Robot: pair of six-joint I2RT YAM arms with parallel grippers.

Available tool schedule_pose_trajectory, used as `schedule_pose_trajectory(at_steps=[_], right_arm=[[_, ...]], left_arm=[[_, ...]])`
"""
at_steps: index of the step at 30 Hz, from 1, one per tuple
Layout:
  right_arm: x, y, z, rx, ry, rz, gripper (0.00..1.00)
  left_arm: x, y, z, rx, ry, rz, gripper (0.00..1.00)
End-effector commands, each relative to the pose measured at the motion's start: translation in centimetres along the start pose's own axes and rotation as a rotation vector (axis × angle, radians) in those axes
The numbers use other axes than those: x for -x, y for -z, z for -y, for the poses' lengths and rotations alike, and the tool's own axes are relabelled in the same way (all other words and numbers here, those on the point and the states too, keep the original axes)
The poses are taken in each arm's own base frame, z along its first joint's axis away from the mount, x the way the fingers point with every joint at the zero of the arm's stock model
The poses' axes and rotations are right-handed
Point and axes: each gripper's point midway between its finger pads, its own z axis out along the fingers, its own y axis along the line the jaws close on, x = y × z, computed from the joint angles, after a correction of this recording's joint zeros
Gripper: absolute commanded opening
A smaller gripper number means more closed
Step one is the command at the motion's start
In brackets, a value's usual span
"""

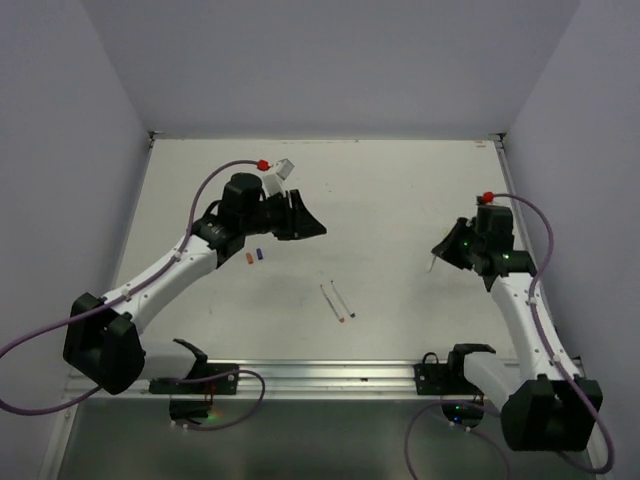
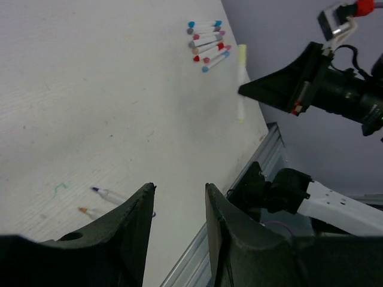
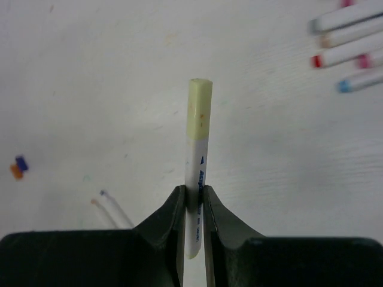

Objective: Open the pen caps

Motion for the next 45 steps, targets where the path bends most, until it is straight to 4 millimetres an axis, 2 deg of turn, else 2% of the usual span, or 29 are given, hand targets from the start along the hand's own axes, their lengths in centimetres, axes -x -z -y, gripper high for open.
schedule_pose_trajectory(at_steps=[1, 2, 3, 5, 6, 9, 12, 16, 21, 28, 45], right_arm=[[-3.9, 0.7, -9.2, 0.329, 0.262, -0.156, 0.0], [-4.6, 0.9, -10.7, 0.387, 0.299, -0.175, 0.0], [-6.6, 1.2, -12.7, 0.456, 0.366, -0.228, 0.0], [-7.7, 2.2, -15.6, 0.554, 0.471, -0.237, 0.0], [-9.2, 2.9, -17.3, 0.609, 0.536, -0.264, 0.0], [-11.3, 4.2, -20.2, 0.738, 0.635, -0.295, 0.0], [-12.2, 4.6, -21.8, 0.788, 0.675, -0.305, 0.0], [-13.1, 4.2, -23.2, 0.81, 0.677, -0.319, 0.0], [-12.9, 4.7, -24.4, 0.84, 0.668, -0.29, 0.0], [-12.9, 5.3, -25.1, 0.862, 0.649, -0.283, 0.0], [-13.6, 4.9, -26.8, 0.866, 0.648, -0.282, 0.0]], left_arm=[[0.8, -0.1, 3.9, -0.257, 0.018, -0.033, 0.43], [0.7, 0.1, 4.8, -0.347, -0.001, -0.039, 0.43], [0.5, -0.1, 4.7, -0.372, 0.039, -0.054, 0.43], [0.6, 0.2, 4.3, -0.423, 0.043, -0.05, 0.44], [0.5, 0.1, 4.0, -0.43, 0.055, -0.054, 0.44], [0.2, 0.1, 3.2, -0.437, 0.054, -0.059, 0.45], [-0.2, -0.1, 2.4, -0.423, 0.062, -0.067, 0.45], [-0.2, -0.4, 1.8, -0.413, 0.077, -0.061, 0.45], [0.1, -0.5, 1.4, -0.392, 0.091, -0.043, 0.45], [-0.2, -1.3, -0.3, -0.316, 0.135, -0.035, 0.46], [0.0, -1.3, 0.1, -0.33, 0.155, -0.016, 0.46]])
